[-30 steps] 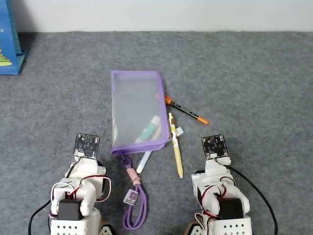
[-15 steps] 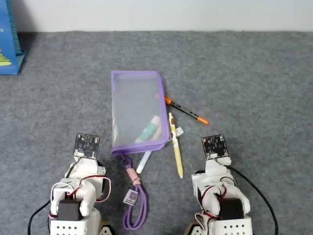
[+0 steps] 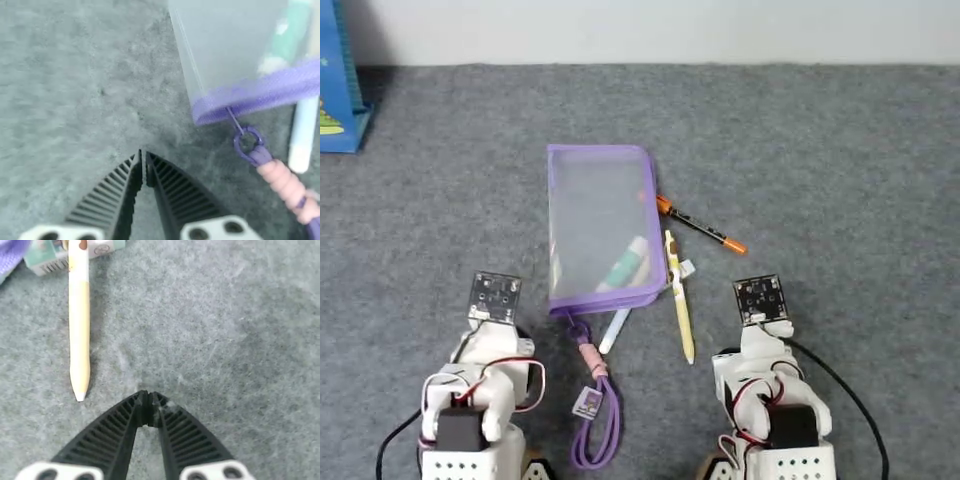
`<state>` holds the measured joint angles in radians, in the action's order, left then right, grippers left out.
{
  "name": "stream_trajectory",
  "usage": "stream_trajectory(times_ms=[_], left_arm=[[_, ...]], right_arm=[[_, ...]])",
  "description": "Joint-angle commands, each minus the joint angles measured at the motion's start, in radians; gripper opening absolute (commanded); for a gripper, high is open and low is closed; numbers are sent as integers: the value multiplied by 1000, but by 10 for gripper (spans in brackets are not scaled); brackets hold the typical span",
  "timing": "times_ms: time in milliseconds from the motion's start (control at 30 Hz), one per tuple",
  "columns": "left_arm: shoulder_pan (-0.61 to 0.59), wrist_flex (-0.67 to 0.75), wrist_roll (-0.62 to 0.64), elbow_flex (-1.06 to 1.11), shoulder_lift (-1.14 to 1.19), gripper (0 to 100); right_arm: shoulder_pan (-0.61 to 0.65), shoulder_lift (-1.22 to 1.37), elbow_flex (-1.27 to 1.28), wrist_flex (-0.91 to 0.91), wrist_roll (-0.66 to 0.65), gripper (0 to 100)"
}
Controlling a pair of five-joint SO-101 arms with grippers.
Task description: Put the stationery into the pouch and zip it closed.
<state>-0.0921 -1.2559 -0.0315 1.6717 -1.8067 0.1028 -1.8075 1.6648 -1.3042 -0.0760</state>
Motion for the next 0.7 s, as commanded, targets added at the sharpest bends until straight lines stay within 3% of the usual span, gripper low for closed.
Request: stream_trajectory(times_ms=[0, 200, 367, 400, 667], left_arm=[[-87, 0, -8, -104, -15, 13], [-307, 28, -6, -137, -15, 13], [-368, 51, -6, -142, -15, 13], [-377, 49, -6, -143, -15, 13], [-399, 43, -12, -139, -15, 13]], right_arm=[[-8, -7, 9, -7, -17, 14], [-33, -7, -41, -7, -29, 15], [-4, -7, -74, 88, -387, 11], [8, -7, -74, 105, -407, 11], [179, -5, -184, 119, -351, 15]])
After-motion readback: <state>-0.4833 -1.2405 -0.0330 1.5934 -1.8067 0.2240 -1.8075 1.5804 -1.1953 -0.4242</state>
